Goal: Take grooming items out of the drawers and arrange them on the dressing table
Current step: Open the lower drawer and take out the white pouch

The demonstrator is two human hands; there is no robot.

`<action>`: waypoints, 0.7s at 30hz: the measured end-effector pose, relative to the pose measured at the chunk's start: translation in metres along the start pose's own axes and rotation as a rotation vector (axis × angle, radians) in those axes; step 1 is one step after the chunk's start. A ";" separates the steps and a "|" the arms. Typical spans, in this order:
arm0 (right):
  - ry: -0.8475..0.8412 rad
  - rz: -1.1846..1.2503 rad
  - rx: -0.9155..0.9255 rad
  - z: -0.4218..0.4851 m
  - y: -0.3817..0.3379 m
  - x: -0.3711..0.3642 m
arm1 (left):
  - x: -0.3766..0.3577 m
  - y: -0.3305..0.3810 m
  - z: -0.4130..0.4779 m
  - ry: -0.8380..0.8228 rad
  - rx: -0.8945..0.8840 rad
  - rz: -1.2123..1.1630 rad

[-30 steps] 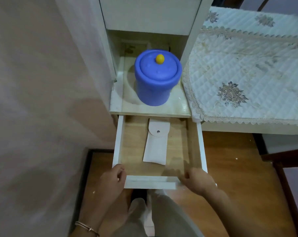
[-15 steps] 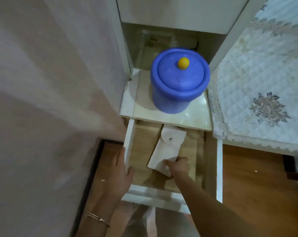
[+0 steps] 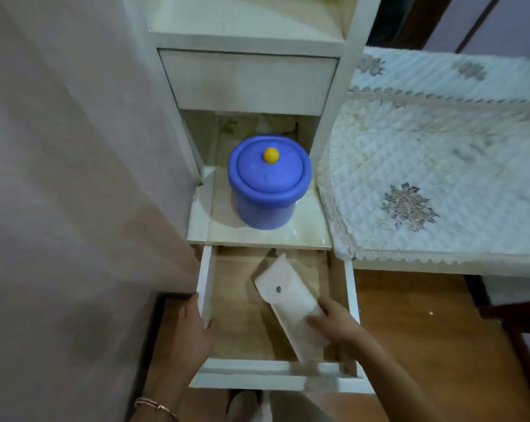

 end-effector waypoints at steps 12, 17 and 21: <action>0.474 0.425 0.194 -0.020 -0.029 0.121 | 0.003 0.027 0.024 0.022 0.066 0.194; 0.596 0.577 0.122 0.039 -0.062 0.161 | 0.002 0.027 0.028 0.018 0.086 0.215; 0.681 0.333 0.048 0.078 -0.069 0.179 | 0.003 0.034 0.029 0.059 0.141 0.190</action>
Point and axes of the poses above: each hand's wrist, its own z-axis towards the middle knuckle, its own x-axis out of the back of the hand, y = z × x, the point moved 2 cm from there along z, towards the middle knuckle, and after that the axes turned 3 degrees about -z, right-handed, at the moved point
